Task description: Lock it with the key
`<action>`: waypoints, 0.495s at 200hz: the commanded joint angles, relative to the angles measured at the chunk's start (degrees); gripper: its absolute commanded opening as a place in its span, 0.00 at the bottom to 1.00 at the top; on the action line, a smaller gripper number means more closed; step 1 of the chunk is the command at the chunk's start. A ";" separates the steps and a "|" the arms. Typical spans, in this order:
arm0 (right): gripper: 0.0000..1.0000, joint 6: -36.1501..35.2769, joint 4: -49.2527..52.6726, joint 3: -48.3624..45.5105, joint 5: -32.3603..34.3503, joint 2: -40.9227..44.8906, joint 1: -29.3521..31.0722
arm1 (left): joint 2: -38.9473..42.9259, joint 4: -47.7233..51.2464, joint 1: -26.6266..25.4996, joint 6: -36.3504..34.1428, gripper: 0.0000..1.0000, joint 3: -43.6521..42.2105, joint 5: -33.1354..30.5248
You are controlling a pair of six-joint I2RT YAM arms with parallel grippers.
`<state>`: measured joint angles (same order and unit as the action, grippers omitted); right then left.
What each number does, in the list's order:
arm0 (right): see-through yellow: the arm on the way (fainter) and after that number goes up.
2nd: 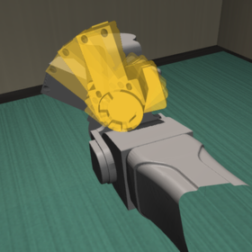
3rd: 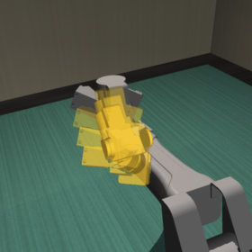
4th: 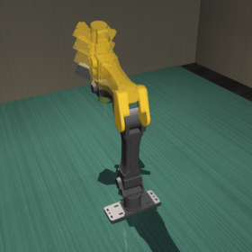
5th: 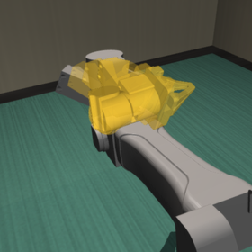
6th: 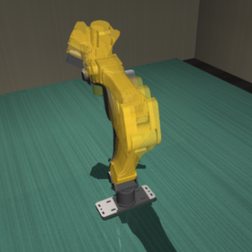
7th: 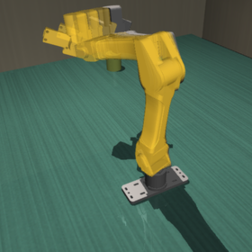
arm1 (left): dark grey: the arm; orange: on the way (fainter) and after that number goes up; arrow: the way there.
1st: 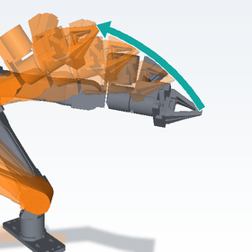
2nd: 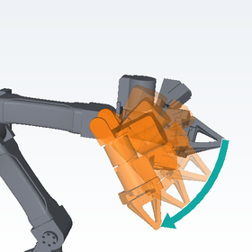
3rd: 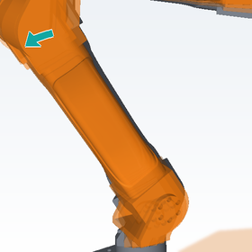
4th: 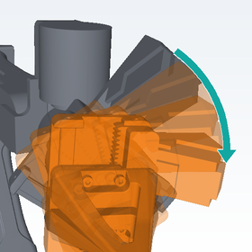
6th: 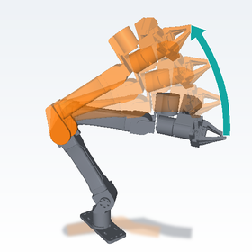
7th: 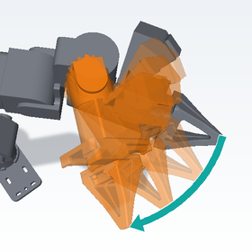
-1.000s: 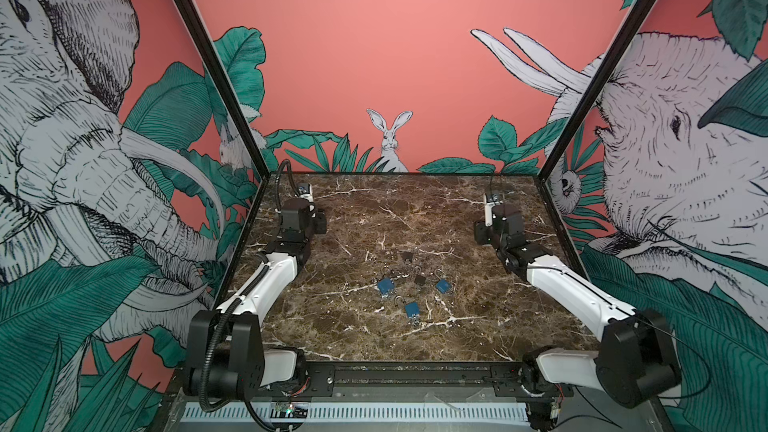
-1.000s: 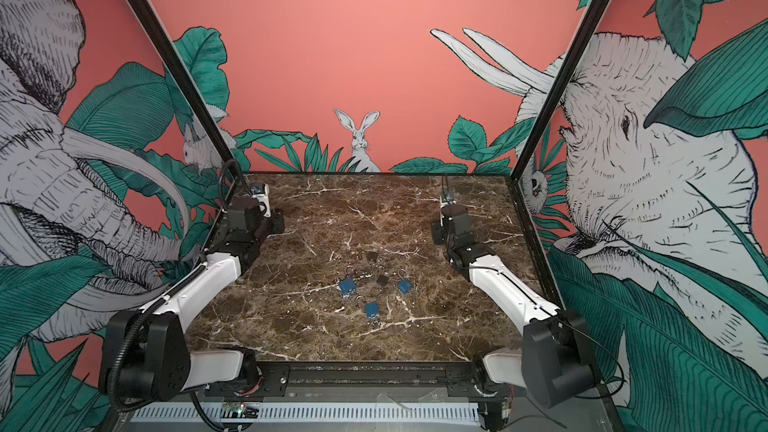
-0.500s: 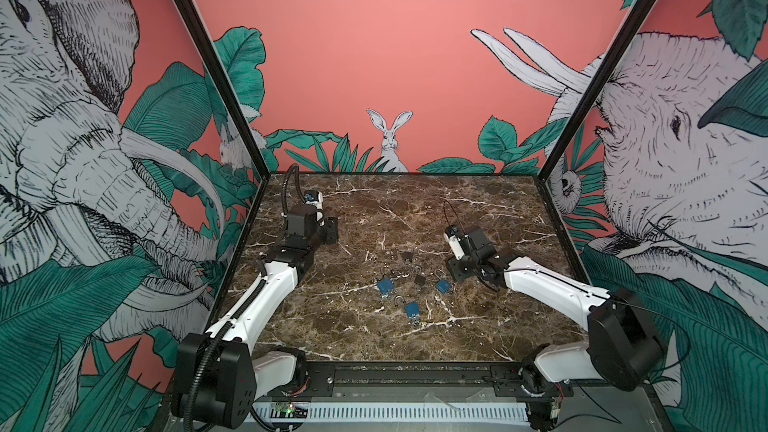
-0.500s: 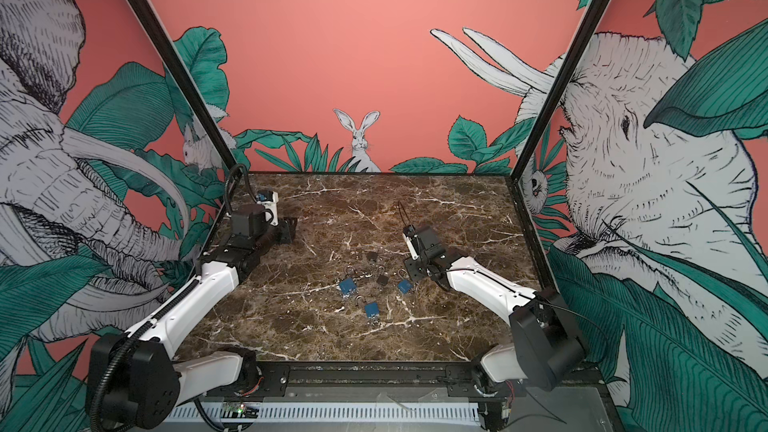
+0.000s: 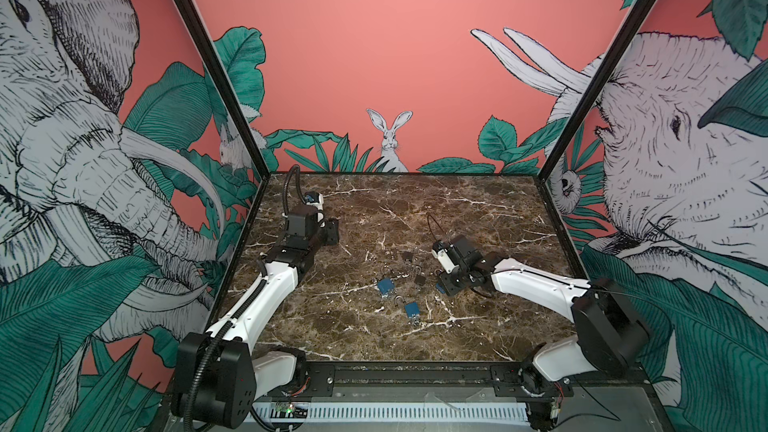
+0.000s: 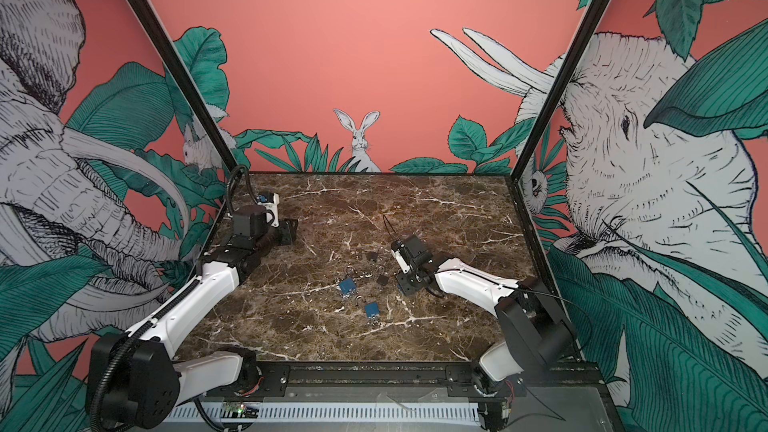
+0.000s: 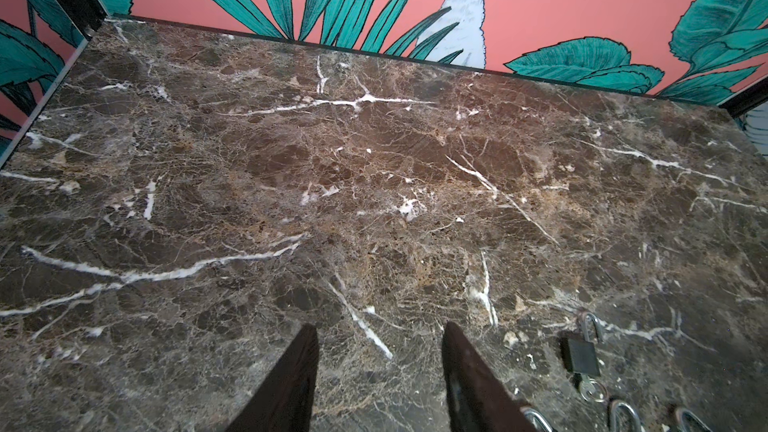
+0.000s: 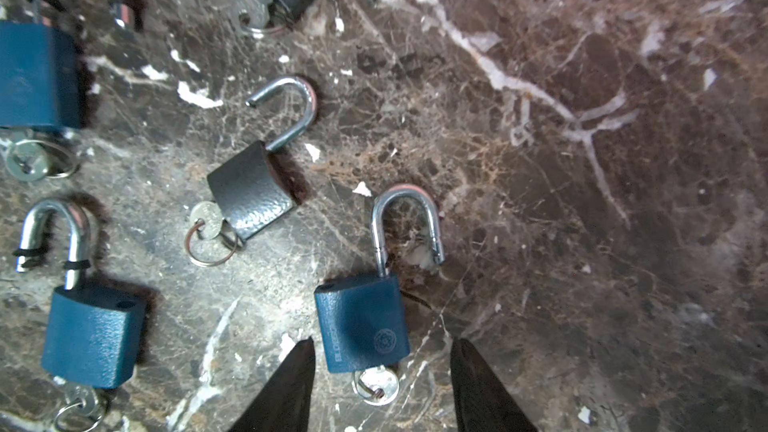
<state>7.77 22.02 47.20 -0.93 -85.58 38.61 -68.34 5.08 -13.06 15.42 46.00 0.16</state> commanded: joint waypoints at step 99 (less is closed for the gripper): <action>0.43 2.35 1.68 3.13 3.18 -5.71 2.59 | -0.78 2.40 -0.14 0.03 0.50 1.15 0.48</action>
<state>9.10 22.22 48.47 -0.38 -90.72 40.58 -69.19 6.22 -13.06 15.40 46.02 0.23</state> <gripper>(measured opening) 0.446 0.503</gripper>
